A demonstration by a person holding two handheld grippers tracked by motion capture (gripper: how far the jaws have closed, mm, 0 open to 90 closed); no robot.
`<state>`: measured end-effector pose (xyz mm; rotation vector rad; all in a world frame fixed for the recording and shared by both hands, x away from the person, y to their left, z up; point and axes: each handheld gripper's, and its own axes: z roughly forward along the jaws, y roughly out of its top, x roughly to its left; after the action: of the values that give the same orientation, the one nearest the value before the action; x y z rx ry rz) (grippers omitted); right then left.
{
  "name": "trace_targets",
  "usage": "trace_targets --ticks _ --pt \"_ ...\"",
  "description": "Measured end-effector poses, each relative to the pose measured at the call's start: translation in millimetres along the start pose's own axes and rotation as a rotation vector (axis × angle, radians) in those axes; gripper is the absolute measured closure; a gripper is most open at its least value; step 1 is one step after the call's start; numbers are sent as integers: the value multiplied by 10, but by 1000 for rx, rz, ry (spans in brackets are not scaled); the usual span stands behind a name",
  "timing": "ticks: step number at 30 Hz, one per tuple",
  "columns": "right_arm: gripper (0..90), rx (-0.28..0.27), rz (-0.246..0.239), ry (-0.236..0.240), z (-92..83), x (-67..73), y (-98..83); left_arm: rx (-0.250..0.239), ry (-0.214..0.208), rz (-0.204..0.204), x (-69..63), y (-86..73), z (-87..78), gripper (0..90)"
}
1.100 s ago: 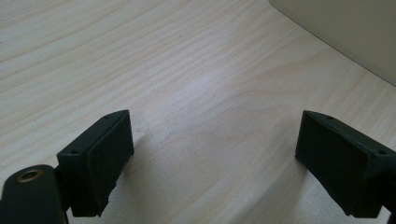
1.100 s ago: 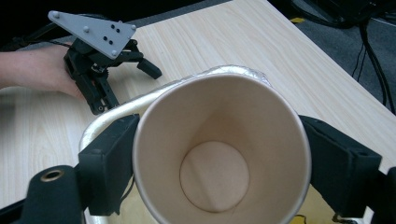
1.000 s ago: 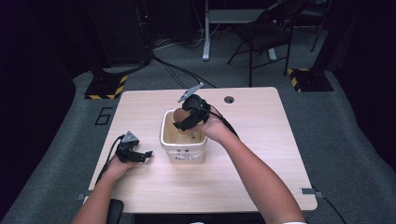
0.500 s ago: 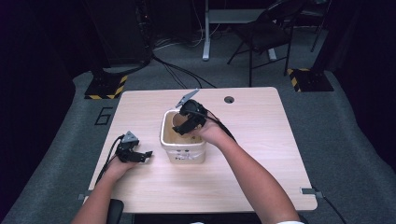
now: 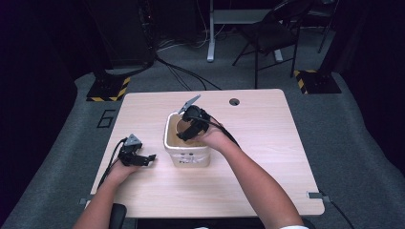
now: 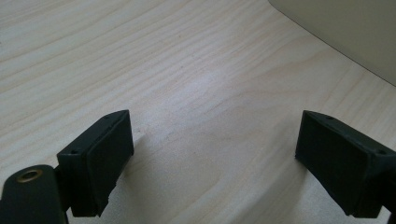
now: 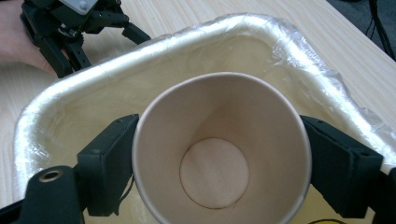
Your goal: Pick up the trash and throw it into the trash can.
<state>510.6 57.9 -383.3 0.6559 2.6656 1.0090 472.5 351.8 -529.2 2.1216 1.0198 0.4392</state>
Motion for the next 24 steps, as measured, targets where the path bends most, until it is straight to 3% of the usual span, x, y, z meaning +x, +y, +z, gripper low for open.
trace_targets --ticks 12,24 --pt "164 5 14 -11 57 9 -36 0 0 0 0 0 0 112" --pt "141 51 32 -1 64 -23 -81 0 0 0 0 0 0 112"
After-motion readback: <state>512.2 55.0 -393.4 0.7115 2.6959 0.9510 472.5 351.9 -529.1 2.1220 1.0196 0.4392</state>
